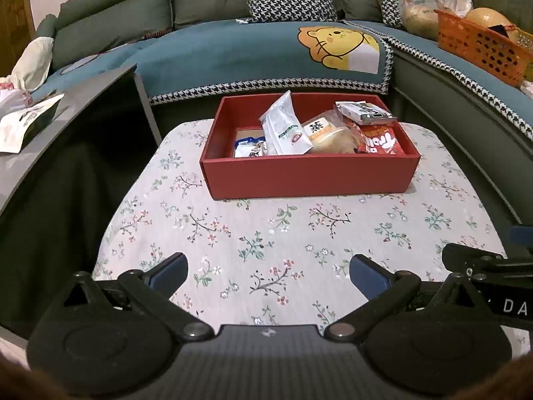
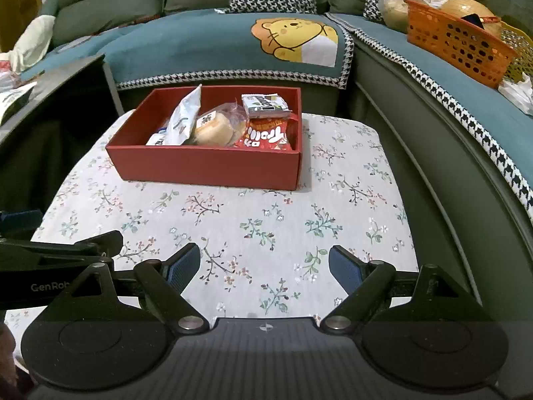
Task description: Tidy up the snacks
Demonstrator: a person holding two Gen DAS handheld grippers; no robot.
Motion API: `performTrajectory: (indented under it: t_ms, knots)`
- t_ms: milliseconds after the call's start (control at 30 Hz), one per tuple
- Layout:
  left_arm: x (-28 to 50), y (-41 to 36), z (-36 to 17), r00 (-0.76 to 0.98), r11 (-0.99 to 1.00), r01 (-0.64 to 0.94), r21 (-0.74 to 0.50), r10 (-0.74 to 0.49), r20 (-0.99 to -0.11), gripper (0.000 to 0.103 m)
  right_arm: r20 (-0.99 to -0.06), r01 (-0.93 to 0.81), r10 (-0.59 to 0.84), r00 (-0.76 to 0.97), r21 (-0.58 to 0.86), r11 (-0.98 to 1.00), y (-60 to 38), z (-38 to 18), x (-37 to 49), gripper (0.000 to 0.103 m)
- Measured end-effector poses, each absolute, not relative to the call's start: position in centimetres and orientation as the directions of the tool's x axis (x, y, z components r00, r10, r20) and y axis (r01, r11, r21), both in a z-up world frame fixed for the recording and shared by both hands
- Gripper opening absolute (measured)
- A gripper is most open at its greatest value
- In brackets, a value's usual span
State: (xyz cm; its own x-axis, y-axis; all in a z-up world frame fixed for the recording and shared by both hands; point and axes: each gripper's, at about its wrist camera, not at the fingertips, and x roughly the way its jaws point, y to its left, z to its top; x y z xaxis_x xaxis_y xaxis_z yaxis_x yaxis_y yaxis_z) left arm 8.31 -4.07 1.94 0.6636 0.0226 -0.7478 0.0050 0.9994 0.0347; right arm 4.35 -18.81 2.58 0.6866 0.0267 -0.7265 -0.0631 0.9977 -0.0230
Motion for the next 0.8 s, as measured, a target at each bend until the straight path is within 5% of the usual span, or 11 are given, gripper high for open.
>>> performTrajectory:
  t_ms: [800]
  knots:
    - [5.3,-3.3,0.2,0.608,1.0,-0.011,-0.01,-0.001,-0.794,0.103,-0.756,-0.073,0.015,0.655,-0.043,0.996,-17.9,1.4,1.5,0.089]
